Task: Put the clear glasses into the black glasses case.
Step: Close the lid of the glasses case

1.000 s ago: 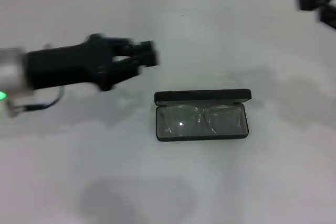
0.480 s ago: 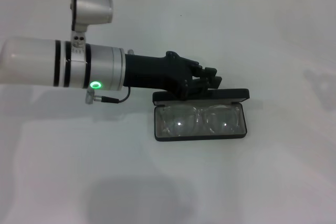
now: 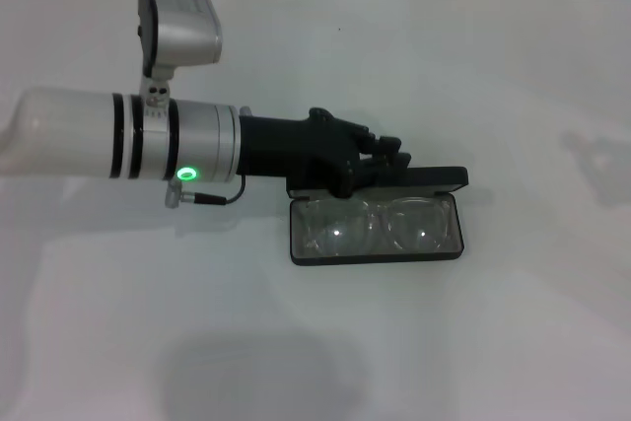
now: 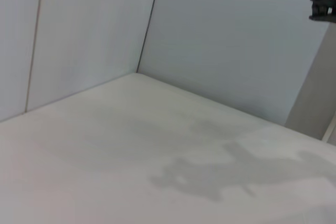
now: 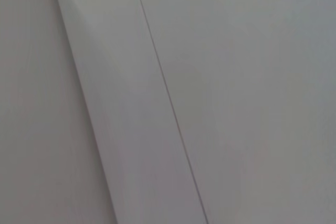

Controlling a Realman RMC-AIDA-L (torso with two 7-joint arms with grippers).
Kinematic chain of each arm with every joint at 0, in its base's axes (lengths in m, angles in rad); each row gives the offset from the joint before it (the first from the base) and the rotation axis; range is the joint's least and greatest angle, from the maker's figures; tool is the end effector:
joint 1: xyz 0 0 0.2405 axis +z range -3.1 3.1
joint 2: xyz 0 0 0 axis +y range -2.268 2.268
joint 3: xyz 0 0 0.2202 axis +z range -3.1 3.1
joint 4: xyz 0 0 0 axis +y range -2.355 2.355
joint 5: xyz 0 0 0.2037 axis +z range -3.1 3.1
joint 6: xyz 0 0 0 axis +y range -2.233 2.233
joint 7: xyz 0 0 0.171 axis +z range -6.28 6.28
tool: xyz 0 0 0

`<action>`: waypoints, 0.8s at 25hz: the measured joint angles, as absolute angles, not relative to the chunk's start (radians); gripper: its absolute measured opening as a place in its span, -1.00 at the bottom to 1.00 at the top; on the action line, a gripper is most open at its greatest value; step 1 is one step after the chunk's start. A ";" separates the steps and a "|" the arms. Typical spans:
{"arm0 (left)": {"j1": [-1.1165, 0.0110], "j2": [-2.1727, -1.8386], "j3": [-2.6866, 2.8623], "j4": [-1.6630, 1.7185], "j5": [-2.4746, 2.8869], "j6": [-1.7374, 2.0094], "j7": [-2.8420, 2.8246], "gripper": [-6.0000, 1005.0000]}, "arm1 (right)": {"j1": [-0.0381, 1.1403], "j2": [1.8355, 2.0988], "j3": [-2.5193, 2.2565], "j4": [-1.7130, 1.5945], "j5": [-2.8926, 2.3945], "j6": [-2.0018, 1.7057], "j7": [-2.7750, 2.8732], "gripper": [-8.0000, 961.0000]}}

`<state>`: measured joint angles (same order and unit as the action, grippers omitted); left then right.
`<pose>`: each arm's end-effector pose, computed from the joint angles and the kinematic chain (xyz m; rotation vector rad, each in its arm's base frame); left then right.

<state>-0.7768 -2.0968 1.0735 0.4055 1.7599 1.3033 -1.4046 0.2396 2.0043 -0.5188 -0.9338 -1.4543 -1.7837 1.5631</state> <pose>-0.1482 0.3400 -0.0854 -2.9210 -0.5736 -0.6547 0.2350 0.2805 0.1533 -2.1807 0.5354 1.1857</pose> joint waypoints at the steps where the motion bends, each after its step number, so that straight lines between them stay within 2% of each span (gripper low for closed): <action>1: -0.779 -2.097 1.074 0.393 1.760 1.301 -1.397 -0.58 | 0.245 2.005 -0.519 -0.931 -1.460 -1.784 1.563 -0.95; 13: -0.776 -2.098 1.158 0.371 1.759 1.284 -1.379 -0.59 | 0.276 2.004 -0.519 -0.897 -1.494 -1.781 1.558 -0.95; 20: -0.775 -2.101 1.200 0.363 1.759 1.291 -1.364 -0.60 | 0.341 2.002 -0.596 -0.810 -1.529 -1.792 1.483 -0.95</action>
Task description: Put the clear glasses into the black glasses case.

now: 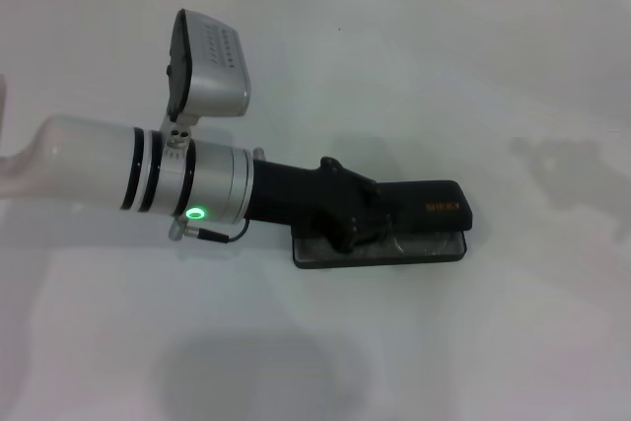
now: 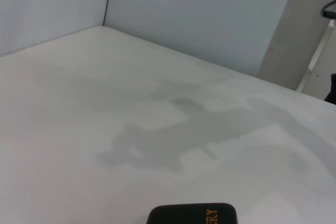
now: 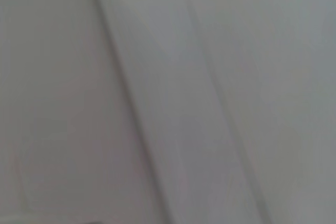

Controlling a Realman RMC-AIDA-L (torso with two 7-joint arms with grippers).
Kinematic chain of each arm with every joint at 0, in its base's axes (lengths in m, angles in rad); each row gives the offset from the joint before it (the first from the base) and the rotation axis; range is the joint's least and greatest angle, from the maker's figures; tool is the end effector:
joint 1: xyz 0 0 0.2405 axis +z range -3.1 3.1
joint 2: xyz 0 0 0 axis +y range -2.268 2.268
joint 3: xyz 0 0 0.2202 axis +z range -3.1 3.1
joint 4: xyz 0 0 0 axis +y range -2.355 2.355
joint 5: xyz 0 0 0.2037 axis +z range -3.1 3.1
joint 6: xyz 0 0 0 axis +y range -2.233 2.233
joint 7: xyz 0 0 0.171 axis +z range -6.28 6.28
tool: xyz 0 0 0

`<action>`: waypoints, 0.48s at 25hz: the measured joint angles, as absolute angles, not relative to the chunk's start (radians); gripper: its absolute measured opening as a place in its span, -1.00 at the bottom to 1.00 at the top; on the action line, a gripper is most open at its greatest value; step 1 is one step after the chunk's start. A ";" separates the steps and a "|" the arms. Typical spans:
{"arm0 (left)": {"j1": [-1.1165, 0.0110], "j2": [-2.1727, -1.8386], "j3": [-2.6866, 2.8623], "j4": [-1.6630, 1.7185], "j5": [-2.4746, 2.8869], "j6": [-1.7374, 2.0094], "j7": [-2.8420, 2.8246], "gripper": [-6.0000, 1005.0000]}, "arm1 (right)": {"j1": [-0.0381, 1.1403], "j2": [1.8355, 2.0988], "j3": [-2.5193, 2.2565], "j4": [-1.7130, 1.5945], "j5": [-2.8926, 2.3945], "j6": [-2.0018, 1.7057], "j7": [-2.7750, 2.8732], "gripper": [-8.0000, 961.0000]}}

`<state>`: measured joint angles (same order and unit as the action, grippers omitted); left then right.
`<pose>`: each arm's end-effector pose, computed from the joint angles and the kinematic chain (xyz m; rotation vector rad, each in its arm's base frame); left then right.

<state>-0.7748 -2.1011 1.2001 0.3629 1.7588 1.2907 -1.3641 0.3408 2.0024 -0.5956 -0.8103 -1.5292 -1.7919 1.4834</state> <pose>-0.1603 0.3176 -0.1060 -3.0367 -0.5166 -0.5227 0.2167 0.2978 0.1118 -2.3493 0.5161 1.2024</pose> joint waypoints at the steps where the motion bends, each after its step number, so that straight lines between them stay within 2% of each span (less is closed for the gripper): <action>1: -0.775 -2.101 1.200 0.359 1.759 1.292 -1.361 -0.60 | 0.359 2.002 -0.627 -0.792 -1.532 -1.790 1.467 -0.95; 7: -0.768 -2.103 1.219 0.334 1.746 1.311 -1.343 -0.60 | 0.421 2.011 -0.682 -0.760 -1.569 -1.783 1.423 -0.95; 12: -0.730 -2.103 1.245 0.331 1.707 1.322 -1.316 -0.61 | 0.441 2.012 -0.688 -0.741 -1.575 -1.785 1.422 -0.87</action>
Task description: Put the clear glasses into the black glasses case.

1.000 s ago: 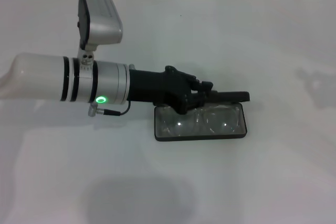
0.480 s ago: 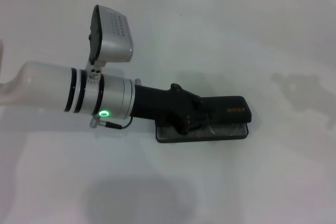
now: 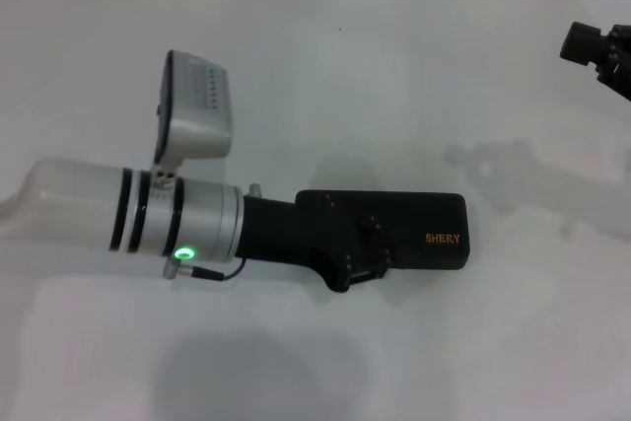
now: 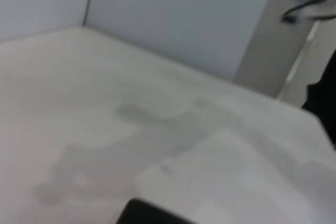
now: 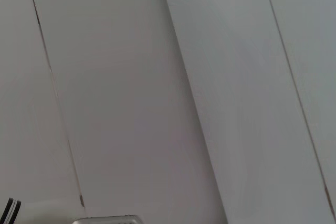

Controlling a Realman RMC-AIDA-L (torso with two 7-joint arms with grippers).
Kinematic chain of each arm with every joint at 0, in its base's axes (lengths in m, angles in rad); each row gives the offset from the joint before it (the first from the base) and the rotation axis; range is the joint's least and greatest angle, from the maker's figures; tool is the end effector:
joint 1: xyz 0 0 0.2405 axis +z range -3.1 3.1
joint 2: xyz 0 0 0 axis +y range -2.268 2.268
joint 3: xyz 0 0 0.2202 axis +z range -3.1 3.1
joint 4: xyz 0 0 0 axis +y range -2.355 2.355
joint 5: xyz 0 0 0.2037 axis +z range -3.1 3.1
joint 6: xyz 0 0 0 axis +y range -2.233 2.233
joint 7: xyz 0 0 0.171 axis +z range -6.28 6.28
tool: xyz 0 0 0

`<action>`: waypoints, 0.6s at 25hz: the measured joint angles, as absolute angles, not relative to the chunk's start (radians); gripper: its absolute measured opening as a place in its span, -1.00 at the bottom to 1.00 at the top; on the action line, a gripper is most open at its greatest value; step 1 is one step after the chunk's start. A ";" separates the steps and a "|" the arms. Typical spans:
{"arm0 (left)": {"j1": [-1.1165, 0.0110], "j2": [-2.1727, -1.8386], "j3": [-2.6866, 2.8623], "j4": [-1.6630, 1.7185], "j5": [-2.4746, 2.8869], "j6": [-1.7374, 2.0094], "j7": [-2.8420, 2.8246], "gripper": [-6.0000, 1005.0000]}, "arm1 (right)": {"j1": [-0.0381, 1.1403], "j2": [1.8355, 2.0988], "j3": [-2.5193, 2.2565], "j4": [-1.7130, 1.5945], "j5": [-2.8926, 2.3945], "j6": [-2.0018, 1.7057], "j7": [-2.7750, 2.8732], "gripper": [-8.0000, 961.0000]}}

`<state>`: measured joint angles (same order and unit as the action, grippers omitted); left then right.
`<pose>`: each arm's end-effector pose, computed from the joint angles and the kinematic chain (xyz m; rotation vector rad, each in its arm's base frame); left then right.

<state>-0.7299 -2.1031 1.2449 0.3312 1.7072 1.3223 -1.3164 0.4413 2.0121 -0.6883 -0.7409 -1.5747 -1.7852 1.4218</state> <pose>-0.1715 0.2985 -0.1108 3.0229 0.5447 0.5577 0.1882 0.3106 0.0761 -2.5201 0.4365 1.2026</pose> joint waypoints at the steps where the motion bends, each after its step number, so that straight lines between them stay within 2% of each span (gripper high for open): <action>1: -0.698 -2.103 1.253 0.342 1.661 1.379 -1.276 -0.61 | 0.441 2.012 -0.691 -0.741 -1.576 -1.788 1.422 -0.86; 6: -0.586 -2.084 1.234 0.485 1.551 1.596 -1.272 -0.59 | 0.423 2.012 -0.731 -0.738 -1.580 -1.839 1.417 -0.78; 10: -0.442 -2.053 1.158 0.726 1.489 1.814 -1.344 -0.54 | 0.403 2.018 -0.835 -0.738 -1.577 -1.917 1.363 -0.72; 12: -0.383 -2.028 1.139 0.809 1.483 1.906 -1.338 -0.52 | 0.402 2.025 -0.934 -0.725 -1.566 -1.914 1.332 -0.69; 15: -0.361 -2.000 1.135 0.819 1.484 1.941 -1.332 -0.34 | 0.411 2.028 -1.097 -0.688 -1.524 -1.868 1.276 -0.55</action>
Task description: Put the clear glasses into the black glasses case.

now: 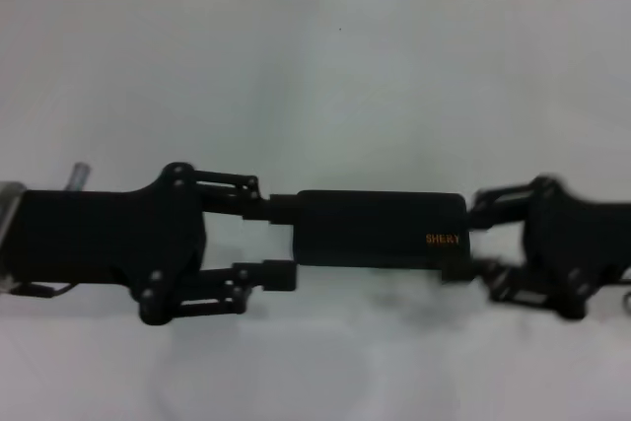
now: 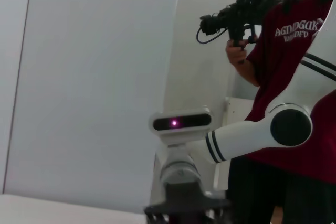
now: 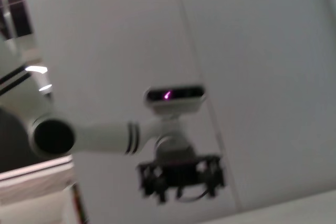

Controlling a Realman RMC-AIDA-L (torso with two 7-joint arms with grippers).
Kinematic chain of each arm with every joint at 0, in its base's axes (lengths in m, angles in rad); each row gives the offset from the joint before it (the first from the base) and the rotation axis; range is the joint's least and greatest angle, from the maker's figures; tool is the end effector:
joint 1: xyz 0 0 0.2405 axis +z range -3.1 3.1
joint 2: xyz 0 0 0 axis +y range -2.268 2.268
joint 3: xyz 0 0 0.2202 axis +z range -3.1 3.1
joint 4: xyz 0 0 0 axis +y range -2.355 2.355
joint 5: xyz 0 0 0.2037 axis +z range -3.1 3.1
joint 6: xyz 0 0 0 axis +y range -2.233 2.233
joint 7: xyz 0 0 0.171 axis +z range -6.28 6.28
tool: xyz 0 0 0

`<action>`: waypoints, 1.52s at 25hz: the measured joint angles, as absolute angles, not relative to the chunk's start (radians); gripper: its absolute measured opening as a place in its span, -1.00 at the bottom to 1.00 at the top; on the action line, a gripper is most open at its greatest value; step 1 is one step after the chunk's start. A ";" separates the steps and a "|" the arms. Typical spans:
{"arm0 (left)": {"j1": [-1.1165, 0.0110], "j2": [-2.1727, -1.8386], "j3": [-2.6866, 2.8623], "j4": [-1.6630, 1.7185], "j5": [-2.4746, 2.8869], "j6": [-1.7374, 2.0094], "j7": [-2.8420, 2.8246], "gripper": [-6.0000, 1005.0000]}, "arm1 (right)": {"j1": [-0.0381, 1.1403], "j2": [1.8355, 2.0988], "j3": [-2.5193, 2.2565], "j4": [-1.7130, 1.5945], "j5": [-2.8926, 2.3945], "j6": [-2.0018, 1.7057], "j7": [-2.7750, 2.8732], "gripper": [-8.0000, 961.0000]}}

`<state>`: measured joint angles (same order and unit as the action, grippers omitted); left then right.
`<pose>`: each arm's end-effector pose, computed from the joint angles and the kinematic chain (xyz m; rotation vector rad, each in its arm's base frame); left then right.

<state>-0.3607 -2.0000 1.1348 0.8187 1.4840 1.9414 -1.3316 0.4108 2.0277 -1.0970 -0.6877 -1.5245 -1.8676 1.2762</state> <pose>-0.1639 0.2429 0.0253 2.8250 0.1620 1.1373 0.1687 0.2551 0.0050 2.8542 -0.2640 -1.1718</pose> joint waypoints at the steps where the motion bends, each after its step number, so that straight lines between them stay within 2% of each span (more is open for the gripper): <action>1: -0.359 -1.990 1.131 0.812 1.485 1.944 -1.335 -0.28 | 0.415 2.028 -1.152 -0.680 -1.508 -1.847 1.262 -0.49; 5: -0.367 -1.961 1.095 0.749 1.485 1.950 -1.330 -0.05 | 0.442 2.028 -1.264 -0.668 -1.457 -1.812 1.239 -0.24; 9: -0.360 -1.947 1.078 0.732 1.493 1.959 -1.327 0.19 | 0.475 2.028 -1.297 -0.665 -1.407 -1.798 1.241 0.19; 14: -0.356 -1.932 1.073 0.707 1.499 1.961 -1.316 0.48 | 0.478 2.026 -1.297 -0.668 -1.395 -1.797 1.241 0.58; 15: -0.355 -1.931 1.071 0.707 1.499 1.961 -1.316 0.48 | 0.478 2.026 -1.297 -0.668 -1.395 -1.797 1.241 0.66; 26: -0.352 -1.935 1.063 0.707 1.514 1.962 -1.315 0.48 | 0.471 2.026 -1.289 -0.662 -1.393 -1.787 1.237 0.82; 38: -0.351 -1.938 1.063 0.707 1.525 1.958 -1.314 0.48 | 0.475 2.023 -1.286 -0.669 -1.383 -1.785 1.235 0.82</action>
<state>-0.3508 -1.9380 1.0629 0.7066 1.5245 1.9581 -1.3141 0.4753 2.0230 -1.2857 -0.6689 -1.3835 -1.7854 1.2351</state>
